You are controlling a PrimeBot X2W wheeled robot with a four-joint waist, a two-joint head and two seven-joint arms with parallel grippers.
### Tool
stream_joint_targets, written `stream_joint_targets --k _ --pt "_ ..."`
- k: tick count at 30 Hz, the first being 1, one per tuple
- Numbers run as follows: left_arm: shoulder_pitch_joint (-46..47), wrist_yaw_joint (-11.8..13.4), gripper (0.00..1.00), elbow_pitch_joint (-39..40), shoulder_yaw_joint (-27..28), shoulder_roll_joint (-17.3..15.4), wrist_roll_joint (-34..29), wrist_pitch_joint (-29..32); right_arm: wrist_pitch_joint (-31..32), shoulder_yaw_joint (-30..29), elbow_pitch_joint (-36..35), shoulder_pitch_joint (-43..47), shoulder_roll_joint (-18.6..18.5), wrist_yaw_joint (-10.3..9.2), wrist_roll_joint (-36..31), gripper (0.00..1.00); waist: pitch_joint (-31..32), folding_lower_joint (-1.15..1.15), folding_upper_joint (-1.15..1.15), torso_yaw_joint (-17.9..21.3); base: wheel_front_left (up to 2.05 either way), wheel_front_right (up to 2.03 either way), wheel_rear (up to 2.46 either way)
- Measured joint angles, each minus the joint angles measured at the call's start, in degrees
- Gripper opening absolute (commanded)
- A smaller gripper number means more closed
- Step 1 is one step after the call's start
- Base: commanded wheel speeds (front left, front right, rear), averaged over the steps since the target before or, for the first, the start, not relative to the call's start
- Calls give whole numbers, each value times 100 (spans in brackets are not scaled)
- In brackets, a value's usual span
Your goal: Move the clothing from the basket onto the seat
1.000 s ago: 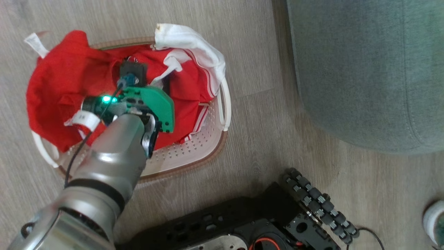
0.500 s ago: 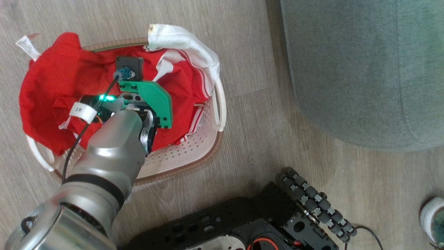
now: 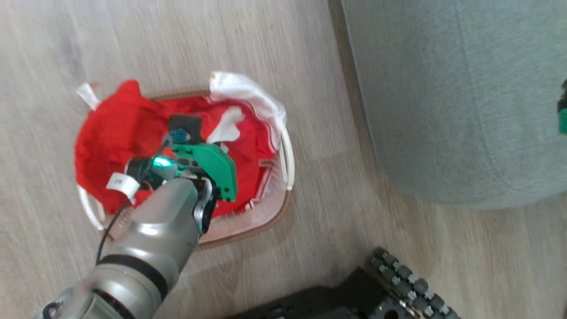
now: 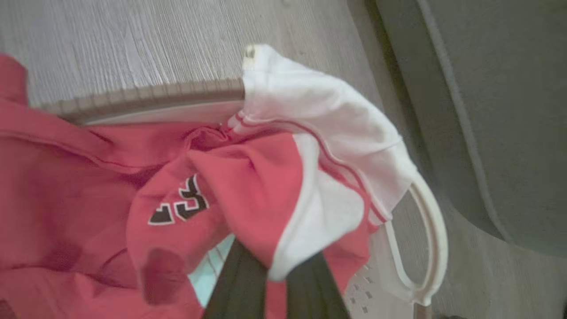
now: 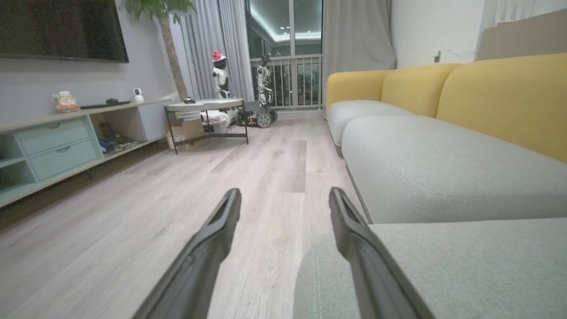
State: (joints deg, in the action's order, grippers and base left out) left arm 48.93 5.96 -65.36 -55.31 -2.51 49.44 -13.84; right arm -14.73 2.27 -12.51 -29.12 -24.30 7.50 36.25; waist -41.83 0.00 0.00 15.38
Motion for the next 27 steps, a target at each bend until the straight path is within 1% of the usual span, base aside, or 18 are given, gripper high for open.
stream_joint_targets --k 4,9,12,18,22,27 --pt "-153 -40 0 271 -109 0 22 -43 0 22 27 133 9 0 18 100 448 0 0 -73 0 0 0" --pt "-454 -9 0 769 135 3 -277 -43 0 32 148 459 9 0 0 100 1044 0 0 -182 0 0 0" --pt "-738 -10 0 1043 463 5 -526 -44 0 54 214 682 13 0 -46 100 1394 0 0 -261 0 0 0" --pt "-1247 -48 0 1704 1071 4 -1238 -43 0 180 296 943 92 0 -126 100 2021 0 0 -434 0 0 0" --pt "-1593 -119 0 2259 1495 -2 -1670 -44 0 279 379 1199 165 0 -143 100 2405 0 0 -560 0 0 0" --pt "-1866 -235 0 2886 1825 -55 -2137 -44 0 461 505 1455 255 0 -113 100 2843 0 0 -703 0 0 0"
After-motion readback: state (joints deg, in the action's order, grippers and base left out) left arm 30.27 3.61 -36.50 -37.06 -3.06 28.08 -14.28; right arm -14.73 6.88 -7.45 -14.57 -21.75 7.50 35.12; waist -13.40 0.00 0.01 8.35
